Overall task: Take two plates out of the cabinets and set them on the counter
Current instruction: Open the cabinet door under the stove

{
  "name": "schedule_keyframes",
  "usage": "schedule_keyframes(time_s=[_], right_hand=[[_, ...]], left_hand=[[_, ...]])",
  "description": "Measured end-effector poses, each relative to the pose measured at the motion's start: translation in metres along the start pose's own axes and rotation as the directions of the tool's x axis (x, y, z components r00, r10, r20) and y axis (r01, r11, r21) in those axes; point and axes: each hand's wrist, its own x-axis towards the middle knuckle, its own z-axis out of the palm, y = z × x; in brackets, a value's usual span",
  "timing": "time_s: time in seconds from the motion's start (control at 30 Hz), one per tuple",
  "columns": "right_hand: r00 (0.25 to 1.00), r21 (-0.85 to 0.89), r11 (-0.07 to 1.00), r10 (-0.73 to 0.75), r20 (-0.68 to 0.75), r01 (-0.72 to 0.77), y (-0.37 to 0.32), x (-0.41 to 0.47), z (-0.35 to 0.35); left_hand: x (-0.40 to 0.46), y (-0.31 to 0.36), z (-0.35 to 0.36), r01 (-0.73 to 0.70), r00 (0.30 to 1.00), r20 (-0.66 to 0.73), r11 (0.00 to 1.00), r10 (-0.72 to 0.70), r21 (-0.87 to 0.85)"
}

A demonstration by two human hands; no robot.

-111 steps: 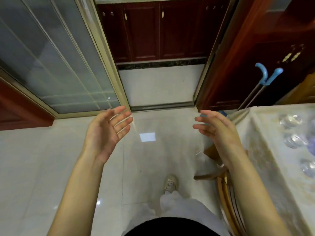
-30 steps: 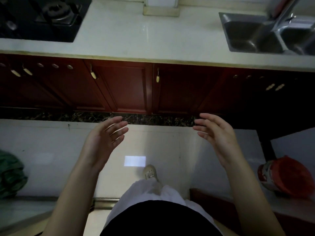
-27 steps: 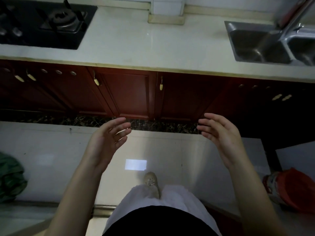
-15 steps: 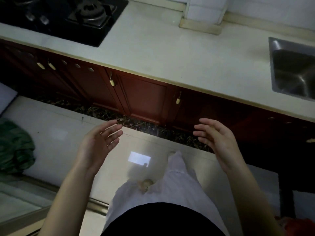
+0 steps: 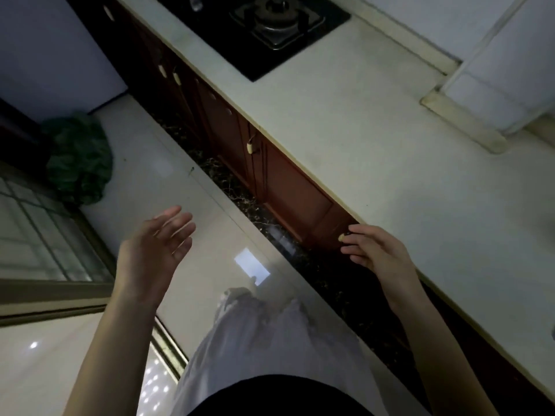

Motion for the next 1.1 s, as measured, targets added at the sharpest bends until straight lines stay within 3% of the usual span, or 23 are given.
schedule_keyframes(time_s=[0.2, 0.4, 0.8, 0.97, 1.1], right_hand=[[0.988, -0.016, 1.000, -0.018, 0.151, 0.020, -0.022, 0.042, 0.034], [0.981, -0.007, 0.999, -0.037, 0.192, 0.039, -0.034, 0.075, 0.099], [0.998, 0.094, 0.995, 0.029, -0.053, -0.024, -0.040, 0.118, 0.245], [0.991, 0.136, 0.991, 0.034, -0.130, -0.016, -0.046, 0.133, 0.275], [0.989, 0.146, 0.989, 0.054, -0.134, -0.035, -0.041, 0.153, 0.296]], left_hand=[[0.020, 0.005, -0.023, -0.009, 0.995, -0.102, 0.997, 0.001, -0.075], [0.059, 0.025, -0.050, 0.005, 0.998, -0.060, 0.994, -0.011, -0.110], [0.209, 0.144, -0.096, 0.005, 0.972, 0.231, 0.995, -0.027, 0.097], [0.247, 0.158, -0.090, -0.006, 0.965, 0.258, 0.974, -0.054, 0.226], [0.272, 0.150, -0.085, -0.136, 0.964, 0.257, 0.956, 0.067, 0.259]])
